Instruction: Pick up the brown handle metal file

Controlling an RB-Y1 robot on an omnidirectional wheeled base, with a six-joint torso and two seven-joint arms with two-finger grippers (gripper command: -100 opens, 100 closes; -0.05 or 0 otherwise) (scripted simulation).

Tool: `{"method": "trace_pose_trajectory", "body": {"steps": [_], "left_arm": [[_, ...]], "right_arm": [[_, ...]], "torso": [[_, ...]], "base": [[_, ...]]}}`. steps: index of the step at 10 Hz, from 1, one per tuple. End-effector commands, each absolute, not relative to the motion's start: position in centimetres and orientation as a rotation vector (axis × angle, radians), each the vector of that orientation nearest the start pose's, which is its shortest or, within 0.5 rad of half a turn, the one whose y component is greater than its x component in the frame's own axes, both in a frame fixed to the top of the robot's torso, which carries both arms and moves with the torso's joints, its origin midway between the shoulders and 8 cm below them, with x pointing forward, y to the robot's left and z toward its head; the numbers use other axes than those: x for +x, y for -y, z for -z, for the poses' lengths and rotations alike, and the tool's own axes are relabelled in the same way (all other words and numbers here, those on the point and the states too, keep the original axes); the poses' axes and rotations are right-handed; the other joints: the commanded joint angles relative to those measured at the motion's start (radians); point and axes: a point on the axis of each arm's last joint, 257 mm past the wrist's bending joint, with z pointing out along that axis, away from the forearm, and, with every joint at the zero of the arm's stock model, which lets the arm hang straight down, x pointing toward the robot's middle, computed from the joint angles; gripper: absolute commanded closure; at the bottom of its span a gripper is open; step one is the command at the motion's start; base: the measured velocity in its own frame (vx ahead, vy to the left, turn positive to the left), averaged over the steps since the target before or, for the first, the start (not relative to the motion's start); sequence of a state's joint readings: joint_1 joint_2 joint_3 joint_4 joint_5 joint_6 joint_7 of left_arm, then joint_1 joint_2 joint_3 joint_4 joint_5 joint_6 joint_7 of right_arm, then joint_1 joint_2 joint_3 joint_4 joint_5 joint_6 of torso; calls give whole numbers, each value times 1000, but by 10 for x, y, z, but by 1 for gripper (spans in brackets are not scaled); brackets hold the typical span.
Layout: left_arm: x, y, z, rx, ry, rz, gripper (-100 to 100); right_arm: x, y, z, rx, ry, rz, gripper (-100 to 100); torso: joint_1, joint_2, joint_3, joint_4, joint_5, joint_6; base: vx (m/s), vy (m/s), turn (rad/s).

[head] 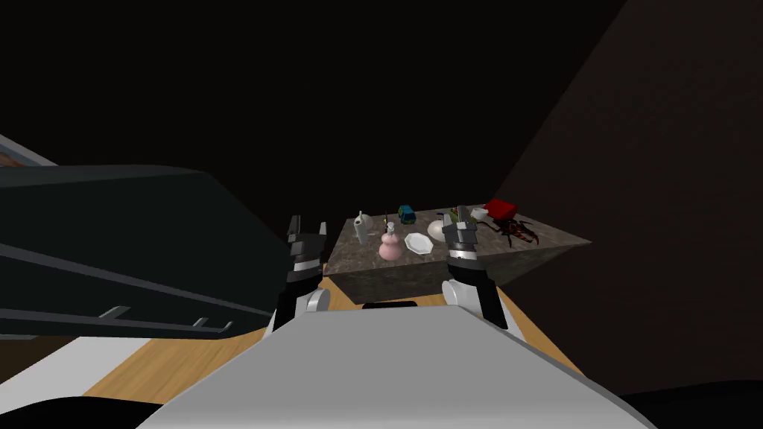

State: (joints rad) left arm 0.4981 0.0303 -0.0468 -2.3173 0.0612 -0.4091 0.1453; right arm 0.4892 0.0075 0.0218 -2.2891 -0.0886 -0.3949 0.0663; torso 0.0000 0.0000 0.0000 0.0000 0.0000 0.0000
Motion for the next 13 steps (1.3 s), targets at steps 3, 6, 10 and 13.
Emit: {"method": "trace_pose_trajectory", "body": {"steps": [3,6,10,13], "left_arm": [[354,-267,-23,-782,-598,1513,0],[354,-267,-23,-782,-598,1513,0],[354,-267,-23,-782,-598,1513,0],[354,-267,-23,-782,-597,1513,0]], "right_arm": [[378,286,4,770,-676,-1373,-100],[398,293,17,799,-690,-1439,-100],[416,301,30,851,-686,-1515,-100],[427,306,36,882,-681,-1556,-100]], "torso": [[-7,1,1,0,-1,0],[-6,3,2,1,-1,0],[-4,1,1,0,-1,0],[-5,1,1,0,-1,-1]], "base": [[-32,-93,178],[-63,-83,214],[-41,-57,154],[-35,-60,170]]}}
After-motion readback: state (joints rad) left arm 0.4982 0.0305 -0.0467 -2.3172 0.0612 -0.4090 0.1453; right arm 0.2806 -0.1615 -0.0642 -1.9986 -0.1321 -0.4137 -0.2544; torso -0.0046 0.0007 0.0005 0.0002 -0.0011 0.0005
